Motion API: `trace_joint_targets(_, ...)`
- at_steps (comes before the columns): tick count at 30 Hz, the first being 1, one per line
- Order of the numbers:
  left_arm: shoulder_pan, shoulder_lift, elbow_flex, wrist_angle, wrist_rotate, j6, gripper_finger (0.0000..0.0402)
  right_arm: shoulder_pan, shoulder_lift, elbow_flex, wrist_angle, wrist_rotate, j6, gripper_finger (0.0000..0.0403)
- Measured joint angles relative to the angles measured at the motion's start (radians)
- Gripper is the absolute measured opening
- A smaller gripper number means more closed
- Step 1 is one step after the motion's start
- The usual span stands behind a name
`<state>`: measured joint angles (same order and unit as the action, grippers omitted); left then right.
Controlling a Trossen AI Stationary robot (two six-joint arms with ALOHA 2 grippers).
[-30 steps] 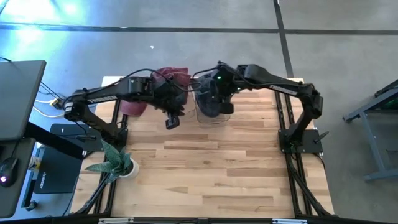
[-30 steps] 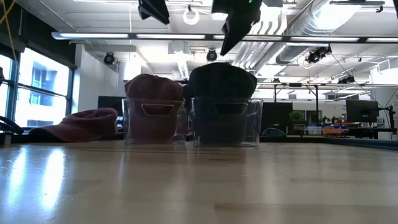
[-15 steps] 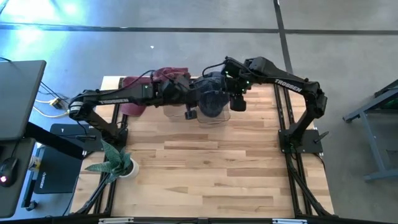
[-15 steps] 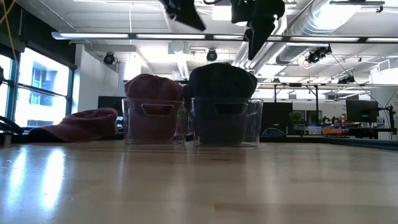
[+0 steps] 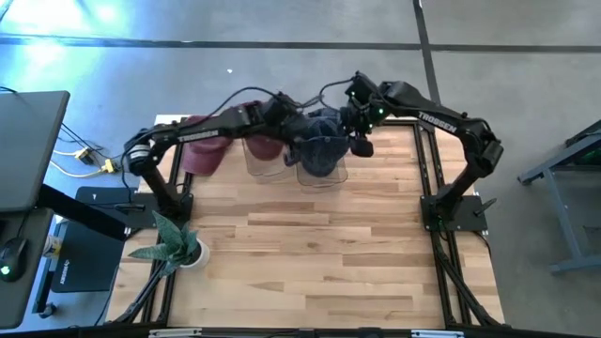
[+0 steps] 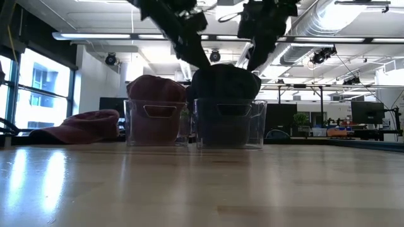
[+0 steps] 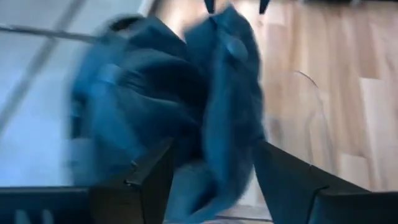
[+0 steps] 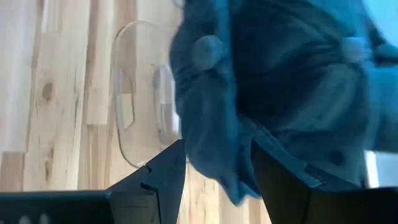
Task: Pick & Place hat
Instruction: Put the blue cap into the right bin
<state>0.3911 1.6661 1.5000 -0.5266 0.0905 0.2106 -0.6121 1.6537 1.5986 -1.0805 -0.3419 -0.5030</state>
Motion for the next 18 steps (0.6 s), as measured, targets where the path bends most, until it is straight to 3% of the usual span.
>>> trace_joint_targets(3,-0.004,0.036,-0.001,0.000,0.047,-0.006,0.0224,0.002,-0.022,-0.096,0.081,-0.016,-0.036,0.0176)
trace_joint_targets(8,-0.019,0.057,-0.001,0.001,0.181,-0.005,0.0216,-0.003,-0.055,-0.217,0.144,-0.193,-0.050,0.0159)
trace_joint_targets(13,-0.056,0.057,-0.001,-0.001,0.273,0.025,0.0170,-0.005,-0.073,-0.275,0.126,-0.330,-0.085,0.0090)
trace_joint_targets(18,-0.064,0.057,-0.001,-0.027,0.324,0.084,0.0103,-0.020,-0.074,-0.275,0.121,-0.370,-0.160,0.0011)
